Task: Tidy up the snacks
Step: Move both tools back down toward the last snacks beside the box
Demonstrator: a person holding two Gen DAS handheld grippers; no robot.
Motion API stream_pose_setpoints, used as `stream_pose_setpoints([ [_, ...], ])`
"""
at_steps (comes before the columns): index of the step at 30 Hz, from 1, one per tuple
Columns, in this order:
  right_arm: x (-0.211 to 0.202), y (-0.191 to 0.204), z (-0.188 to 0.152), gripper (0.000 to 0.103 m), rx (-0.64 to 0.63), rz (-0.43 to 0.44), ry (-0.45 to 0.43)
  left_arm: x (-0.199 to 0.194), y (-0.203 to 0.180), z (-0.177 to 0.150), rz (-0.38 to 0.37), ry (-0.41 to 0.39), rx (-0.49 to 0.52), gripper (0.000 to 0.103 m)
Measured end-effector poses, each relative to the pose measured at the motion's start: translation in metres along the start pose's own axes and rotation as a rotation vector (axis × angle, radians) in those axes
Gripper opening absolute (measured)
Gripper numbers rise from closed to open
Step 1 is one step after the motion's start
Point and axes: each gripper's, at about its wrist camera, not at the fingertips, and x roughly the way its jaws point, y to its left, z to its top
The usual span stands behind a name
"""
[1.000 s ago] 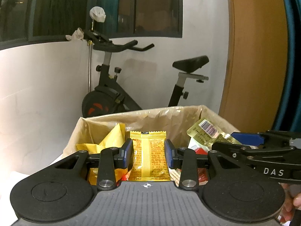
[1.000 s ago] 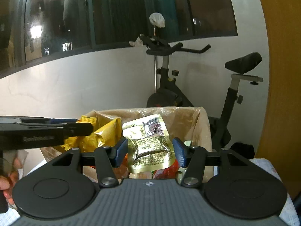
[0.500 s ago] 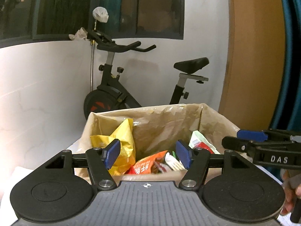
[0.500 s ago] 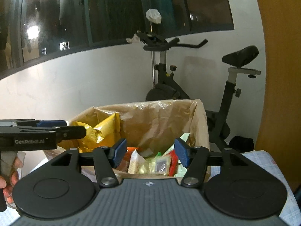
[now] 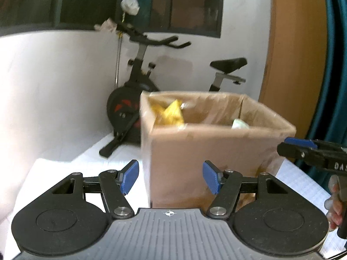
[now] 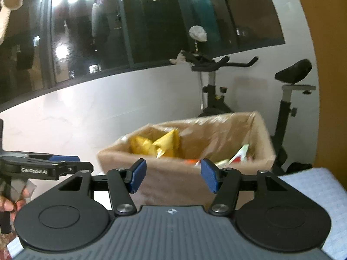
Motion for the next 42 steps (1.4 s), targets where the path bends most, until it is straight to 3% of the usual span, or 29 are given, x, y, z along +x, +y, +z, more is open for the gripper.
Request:
stream_pose_setpoints([
  [8, 0.016, 0.004, -0.058, 0.06, -0.017, -0.013, 0.138, 0.02, 0.005, -0.052, -0.021, 0.09, -0.029, 0.066],
  [16, 0.041, 0.0, -0.104, 0.06, -0.023, -0.027, 0.281, 0.053, -0.002, -0.083, -0.064, 0.159, -0.052, 0.061],
  [23, 0.072, -0.006, -0.118, 0.06, -0.049, -0.025, 0.363, 0.079, -0.003, -0.1, -0.074, 0.203, -0.086, 0.058],
  [27, 0.088, -0.007, -0.124, 0.06, -0.068, -0.015, 0.396, 0.1, 0.001, -0.1, -0.077, 0.222, -0.122, 0.051],
  [29, 0.095, -0.009, -0.126, 0.06, -0.059, -0.009, 0.408, 0.11, 0.001, -0.098, -0.107, 0.238, -0.133, 0.05],
  [31, 0.104, -0.008, -0.124, 0.06, -0.049, 0.007, 0.418, 0.121, 0.0, -0.097, -0.151, 0.272, -0.13, 0.042],
  [34, 0.111, -0.007, -0.125, 0.055, -0.054, 0.032, 0.441, 0.127, -0.005, -0.098, -0.17, 0.277, -0.117, 0.042],
  [37, 0.111, -0.007, -0.127, 0.047, -0.043, 0.051, 0.449, 0.128, -0.008, -0.097, -0.192, 0.28, -0.114, 0.041],
  [42, 0.095, -0.012, -0.127, 0.047, -0.022, 0.041, 0.455, 0.13, -0.023, -0.096, -0.232, 0.294, -0.09, 0.041],
])
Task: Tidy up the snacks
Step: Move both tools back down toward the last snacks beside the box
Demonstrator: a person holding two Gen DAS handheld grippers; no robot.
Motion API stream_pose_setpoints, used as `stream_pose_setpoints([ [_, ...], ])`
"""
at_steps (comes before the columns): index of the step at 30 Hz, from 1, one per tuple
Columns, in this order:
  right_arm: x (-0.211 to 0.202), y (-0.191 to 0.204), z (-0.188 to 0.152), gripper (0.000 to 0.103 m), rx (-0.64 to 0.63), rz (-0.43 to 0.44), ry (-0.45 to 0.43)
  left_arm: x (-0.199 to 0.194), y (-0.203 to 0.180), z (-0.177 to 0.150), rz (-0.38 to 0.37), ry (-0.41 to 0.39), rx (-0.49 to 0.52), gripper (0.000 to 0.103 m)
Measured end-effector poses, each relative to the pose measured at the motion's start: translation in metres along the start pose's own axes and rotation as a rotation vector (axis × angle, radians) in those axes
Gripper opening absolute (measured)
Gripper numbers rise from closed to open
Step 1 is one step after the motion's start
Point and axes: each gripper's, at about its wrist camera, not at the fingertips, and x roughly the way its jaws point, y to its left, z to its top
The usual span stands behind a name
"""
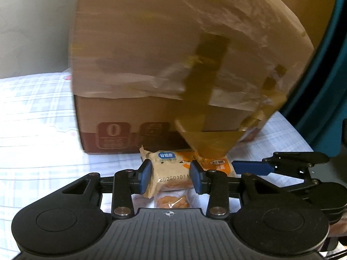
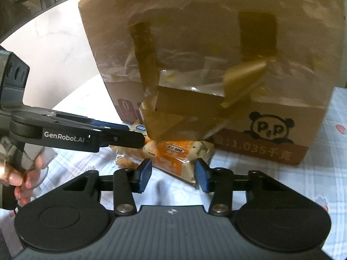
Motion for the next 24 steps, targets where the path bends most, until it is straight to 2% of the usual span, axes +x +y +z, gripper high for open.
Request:
stream_pose_setpoints([
  [7, -0.036, -0.01, -0.019, 0.047, 0.055, -0.029, 0.035, 0.013, -0.021, -0.001, -0.108, 0.028, 0.056, 0.045],
  [10, -0.049, -0.012, -0.021, 0.048, 0.013, -0.09, 0.017, 0.008, -0.017, 0.0, -0.089, 0.004, 0.031, 0.046],
  [12, -0.052, -0.013, -0.017, 0.054, -0.016, -0.118, -0.007, 0.0, -0.013, 0.0, -0.072, -0.018, 0.01, 0.046],
  [13, -0.049, -0.013, -0.013, 0.057, -0.025, -0.11, -0.013, -0.005, -0.012, -0.001, -0.064, -0.029, -0.001, 0.046],
  [17, -0.035, -0.008, -0.002, 0.058, -0.132, -0.064, -0.01, -0.021, -0.006, -0.005, -0.033, -0.048, -0.048, 0.046],
  [19, -0.025, -0.003, 0.002, 0.063, -0.187, -0.034, 0.017, -0.03, -0.004, -0.011, -0.03, -0.044, -0.085, 0.045],
  [22, -0.009, 0.002, 0.006, 0.064, -0.249, -0.03, 0.053, -0.036, -0.003, -0.024, -0.039, -0.033, -0.145, 0.045],
  [24, -0.005, 0.0, 0.007, 0.064, -0.244, -0.012, 0.061, -0.039, -0.008, -0.034, -0.047, -0.013, -0.176, 0.045],
])
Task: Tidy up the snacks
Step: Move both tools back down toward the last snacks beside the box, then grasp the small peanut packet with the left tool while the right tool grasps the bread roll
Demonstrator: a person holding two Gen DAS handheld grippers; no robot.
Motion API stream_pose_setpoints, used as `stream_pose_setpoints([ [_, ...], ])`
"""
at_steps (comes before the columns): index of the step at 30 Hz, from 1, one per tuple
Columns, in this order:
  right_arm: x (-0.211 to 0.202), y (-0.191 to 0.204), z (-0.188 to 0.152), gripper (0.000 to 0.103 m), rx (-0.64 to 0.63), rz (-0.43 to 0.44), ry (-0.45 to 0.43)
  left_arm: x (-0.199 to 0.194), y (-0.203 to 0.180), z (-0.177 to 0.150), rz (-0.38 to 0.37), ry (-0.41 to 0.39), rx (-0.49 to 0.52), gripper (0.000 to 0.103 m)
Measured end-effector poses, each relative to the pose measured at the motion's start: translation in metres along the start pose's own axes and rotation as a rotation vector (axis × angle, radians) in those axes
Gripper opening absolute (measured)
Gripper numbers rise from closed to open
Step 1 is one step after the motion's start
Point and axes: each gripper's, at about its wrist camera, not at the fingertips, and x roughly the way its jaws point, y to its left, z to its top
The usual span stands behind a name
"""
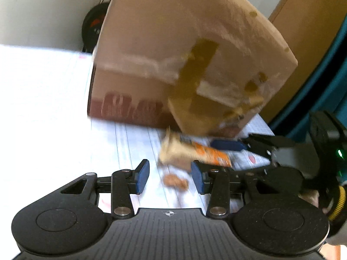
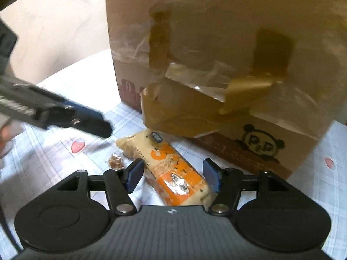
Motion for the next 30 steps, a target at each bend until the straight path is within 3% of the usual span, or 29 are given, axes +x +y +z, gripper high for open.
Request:
stream_pose_setpoints([
  [5, -0.006, -0.005, -0.008, 0.055, 0.043, 0.025, 0.001, 0.006, -0.01, -0.017, -0.002, 0.014, -0.058, 0.045],
  [7, -0.011, -0.002, -0.012, 0.046, 0.046, 0.019, 0.007, 0.011, -0.012, -0.019, 0.011, 0.014, -0.089, 0.044],
  [15, -0.024, 0.007, -0.025, 0.043, 0.142, -0.04, -0.002, 0.016, -0.02, -0.021, 0.043, 0.013, -0.128, 0.043],
  [26, -0.035, 0.021, -0.033, 0.042, 0.125, 0.055, 0.016, 0.024, -0.018, -0.023, 0.087, 0.014, -0.182, 0.043],
  [30, -0.029, 0.025, -0.033, 0.042, 0.121, 0.018, 0.003, 0.025, -0.019, -0.022, 0.111, 0.018, -0.154, 0.043],
])
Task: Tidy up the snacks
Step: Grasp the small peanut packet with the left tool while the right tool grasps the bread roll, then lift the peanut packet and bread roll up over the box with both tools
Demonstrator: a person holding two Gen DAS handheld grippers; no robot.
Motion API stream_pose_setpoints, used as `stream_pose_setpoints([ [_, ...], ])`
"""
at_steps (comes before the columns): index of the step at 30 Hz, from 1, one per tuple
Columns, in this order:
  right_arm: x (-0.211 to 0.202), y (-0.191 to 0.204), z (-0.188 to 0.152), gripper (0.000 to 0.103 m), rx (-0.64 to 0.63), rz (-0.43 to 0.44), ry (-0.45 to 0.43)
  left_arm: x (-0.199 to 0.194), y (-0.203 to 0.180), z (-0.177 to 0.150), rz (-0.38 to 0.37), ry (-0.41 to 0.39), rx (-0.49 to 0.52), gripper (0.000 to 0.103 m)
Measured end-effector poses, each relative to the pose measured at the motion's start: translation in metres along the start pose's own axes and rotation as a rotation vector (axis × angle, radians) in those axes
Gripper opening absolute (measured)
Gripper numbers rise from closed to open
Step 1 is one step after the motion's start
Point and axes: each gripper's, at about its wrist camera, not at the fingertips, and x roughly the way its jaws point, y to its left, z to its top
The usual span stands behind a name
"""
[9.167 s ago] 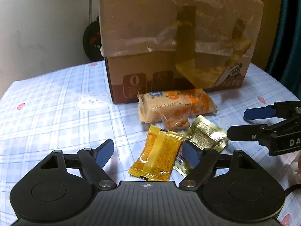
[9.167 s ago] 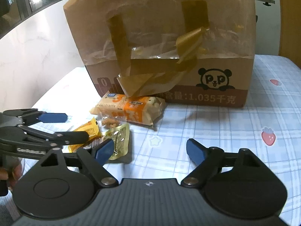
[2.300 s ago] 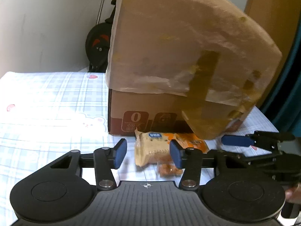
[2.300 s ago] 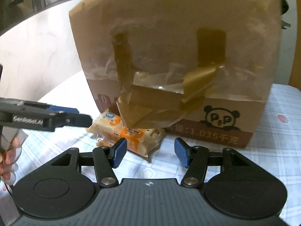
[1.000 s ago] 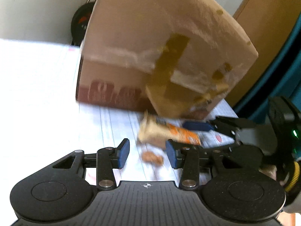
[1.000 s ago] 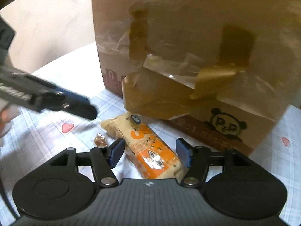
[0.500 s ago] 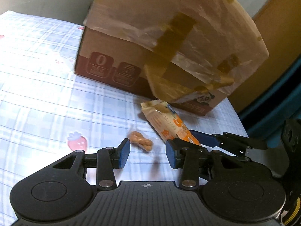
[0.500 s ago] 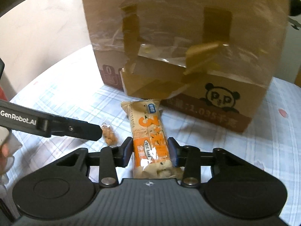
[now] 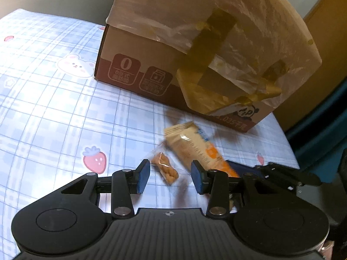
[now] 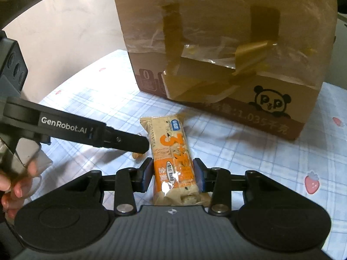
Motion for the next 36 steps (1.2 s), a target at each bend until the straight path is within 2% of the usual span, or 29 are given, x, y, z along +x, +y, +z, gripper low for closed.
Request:
stream_pose_setpoints([
  [6, -0.007, -0.016, -0.004, 0.042, 0.023, -0.082, -0.013, 0.005, -0.016, -0.001, 0.07, -0.018, 0.041, 0.043],
  [10, -0.009, -0.024, -0.009, 0.042, 0.042, -0.09, -0.025, 0.014, -0.033, -0.004, 0.129, -0.037, 0.1, 0.043],
  [11, -0.009, -0.024, -0.009, 0.042, 0.046, -0.09, -0.028, 0.016, -0.038, -0.006, 0.151, -0.041, 0.141, 0.041],
  [15, -0.011, -0.023, -0.011, 0.042, 0.056, -0.093, -0.038, 0.02, -0.048, -0.016, 0.223, -0.066, 0.258, 0.019],
  [19, -0.015, -0.024, -0.016, 0.042, 0.082, -0.082, -0.064, 0.012, -0.044, -0.023, 0.215, -0.078, 0.282, 0.019],
  [22, -0.019, -0.024, -0.018, 0.042, 0.105, -0.076, -0.072, 0.005, -0.038, -0.023, 0.189, -0.076, 0.252, 0.019],
  [26, -0.028, -0.023, -0.016, 0.041, 0.118, -0.058, -0.087, -0.012, -0.033, -0.016, 0.167, -0.114, 0.248, 0.019],
  [29, -0.038, -0.021, -0.014, 0.041, 0.111, -0.018, -0.099, -0.031, -0.03, -0.013, 0.13, -0.144, 0.249, 0.019],
  [36, -0.059, -0.01, -0.012, 0.041, 0.095, 0.07, -0.118, -0.068, -0.012, -0.013, 0.108, -0.178, 0.217, 0.019],
])
